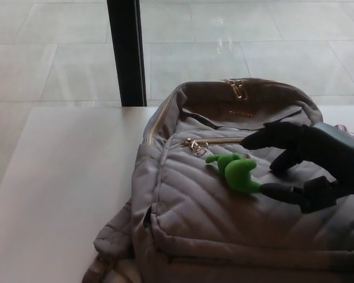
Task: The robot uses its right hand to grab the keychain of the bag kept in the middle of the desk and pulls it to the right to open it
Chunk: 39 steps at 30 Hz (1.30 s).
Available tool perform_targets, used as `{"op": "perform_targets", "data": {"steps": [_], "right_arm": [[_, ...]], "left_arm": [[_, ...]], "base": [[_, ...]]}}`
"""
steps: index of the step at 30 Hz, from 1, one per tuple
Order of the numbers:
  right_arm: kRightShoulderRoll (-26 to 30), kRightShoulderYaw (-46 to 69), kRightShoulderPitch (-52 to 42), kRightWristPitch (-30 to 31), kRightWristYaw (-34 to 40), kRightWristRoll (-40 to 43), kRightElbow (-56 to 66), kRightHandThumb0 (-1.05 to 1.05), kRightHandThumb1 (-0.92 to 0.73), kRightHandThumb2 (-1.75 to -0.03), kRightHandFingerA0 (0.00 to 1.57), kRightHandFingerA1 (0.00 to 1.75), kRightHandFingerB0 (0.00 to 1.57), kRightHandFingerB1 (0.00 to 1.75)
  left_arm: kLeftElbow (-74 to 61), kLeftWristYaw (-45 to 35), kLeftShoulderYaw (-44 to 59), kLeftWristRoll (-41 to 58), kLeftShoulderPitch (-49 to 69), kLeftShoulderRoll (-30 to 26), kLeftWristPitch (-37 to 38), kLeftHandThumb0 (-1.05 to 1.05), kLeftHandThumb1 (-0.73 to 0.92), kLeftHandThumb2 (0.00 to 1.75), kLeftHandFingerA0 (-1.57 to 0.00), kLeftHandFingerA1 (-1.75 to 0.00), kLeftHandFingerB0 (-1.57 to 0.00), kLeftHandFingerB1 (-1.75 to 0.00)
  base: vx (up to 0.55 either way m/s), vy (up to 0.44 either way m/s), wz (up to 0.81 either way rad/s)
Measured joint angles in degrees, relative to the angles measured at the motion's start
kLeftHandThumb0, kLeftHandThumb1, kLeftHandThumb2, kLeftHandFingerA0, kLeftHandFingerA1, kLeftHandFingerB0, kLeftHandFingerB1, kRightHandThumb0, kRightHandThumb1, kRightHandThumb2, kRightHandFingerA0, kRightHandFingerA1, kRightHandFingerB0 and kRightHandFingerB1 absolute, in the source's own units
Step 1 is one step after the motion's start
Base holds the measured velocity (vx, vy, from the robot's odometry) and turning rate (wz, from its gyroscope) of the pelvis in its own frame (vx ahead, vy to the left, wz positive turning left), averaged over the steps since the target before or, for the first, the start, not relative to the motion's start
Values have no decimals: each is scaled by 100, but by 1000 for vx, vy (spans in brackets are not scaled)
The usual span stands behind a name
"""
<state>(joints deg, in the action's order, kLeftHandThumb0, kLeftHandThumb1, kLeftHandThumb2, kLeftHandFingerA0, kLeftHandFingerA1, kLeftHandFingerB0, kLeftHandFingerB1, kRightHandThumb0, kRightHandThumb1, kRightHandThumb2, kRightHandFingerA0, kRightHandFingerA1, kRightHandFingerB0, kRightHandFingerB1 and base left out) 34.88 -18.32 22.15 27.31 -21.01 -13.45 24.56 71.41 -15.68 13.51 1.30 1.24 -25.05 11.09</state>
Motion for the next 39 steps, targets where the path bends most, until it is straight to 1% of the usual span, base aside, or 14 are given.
{"op": "perform_targets", "data": {"steps": [1, 2, 11, 19, 20, 21, 25, 26, 28, 31, 33, 34, 38, 39], "right_arm": [[3, -15, -4, -2, -8, -29, 14, -75, -70, -62, 60, 59, 39, 35], [4, -59, -9, -9, -18, -100, 35, -80, -59, -98, 53, 65, 32, 49], [-170, -383, 71, -100, -16, -571, 14, -85, -72, -62, 61, 61, 39, 39], [-321, -499, 148, -110, -69, -853, 2, -84, -70, -61, 60, 65, 38, 39], [-332, -495, 147, -120, -74, -870, -20, -80, -52, -97, 59, 70, 33, 51], [-345, -488, 145, -130, -77, -888, -43, -82, -68, -61, 62, 66, 39, 39], [-376, -463, 117, -159, -78, -945, -88, -81, -67, -61, 62, 66, 39, 38], [-386, -453, 105, -161, -80, -963, -95, -85, -54, -96, 64, 73, 32, 48], [-430, -430, 73, -155, -79, -987, -113, -80, -65, -61, 64, 65, 39, 36], [-556, -434, 40, -139, -76, -1051, -163, -79, -65, -61, 66, 63, 40, 36], [-626, -463, 35, -112, -61, -1119, -183, -78, -50, -93, 65, 69, 34, 49], [-665, -478, 28, -89, -49, -1166, -186, -78, -64, -60, 70, 64, 42, 37], [-872, -580, 40, -20, 31, -1389, -263, -73, -62, -59, 76, 69, 45, 41], [-922, -599, 51, 2, 42, -1433, -282, -72, -49, -91, 73, 74, 37, 53]], "left_arm": [[0, -2, 0, 0, -7, 0, 0, -67, 89, 66, -55, -58, -41, -48], [1, -4, 0, 0, -19, 0, -1, -67, 89, 66, -56, -59, -42, -48], [25, -2, -62, -11, -65, 0, -1, -67, 91, 67, -60, -53, -43, -45], [24, 4, -114, -15, -57, 0, 0, -70, 92, 68, -61, -53, -43, -45], [23, 5, -125, -16, -55, 0, 2, -69, 92, 68, -62, -53, -45, -44], [22, 8, -133, -16, -54, 0, 1, -69, 92, 69, -60, -53, -44, -45], [16, 43, -154, -18, -51, 0, 1, -69, 92, 70, -59, -53, -44, -45], [17, 51, -157, -18, -52, 0, 2, -69, 92, 70, -59, -53, -43, -45], [22, 56, -168, -19, -52, 0, 4, -70, 92, 72, -61, -52, -45, -44], [23, 68, -206, -31, -43, -1, 54, -70, 92, 73, -60, -53, -41, -44], [25, 69, -222, -34, -34, -1, 83, -71, 92, 73, -60, -51, -42, -44], [28, 72, -226, -34, -32, -1, 94, -72, 92, 73, -61, -52, -43, -44], [53, 74, -238, -36, -26, -1, 137, -73, 92, 72, -59, -51, -42, -44], [55, 74, -243, -39, -26, -1, 142, -74, 92, 75, -59, -51, -42, -45]], "base": [[0, 0, 0], [0, 0, 0], [0, 0, 0], [0, 0, 0], [0, 0, 0], [0, 0, 0], [0, 0, 0], [0, 0, 0], [0, 0, 0], [0, 0, 0], [0, 0, 0], [0, 0, 0], [0, 0, 0], [0, 0, 0]]}}
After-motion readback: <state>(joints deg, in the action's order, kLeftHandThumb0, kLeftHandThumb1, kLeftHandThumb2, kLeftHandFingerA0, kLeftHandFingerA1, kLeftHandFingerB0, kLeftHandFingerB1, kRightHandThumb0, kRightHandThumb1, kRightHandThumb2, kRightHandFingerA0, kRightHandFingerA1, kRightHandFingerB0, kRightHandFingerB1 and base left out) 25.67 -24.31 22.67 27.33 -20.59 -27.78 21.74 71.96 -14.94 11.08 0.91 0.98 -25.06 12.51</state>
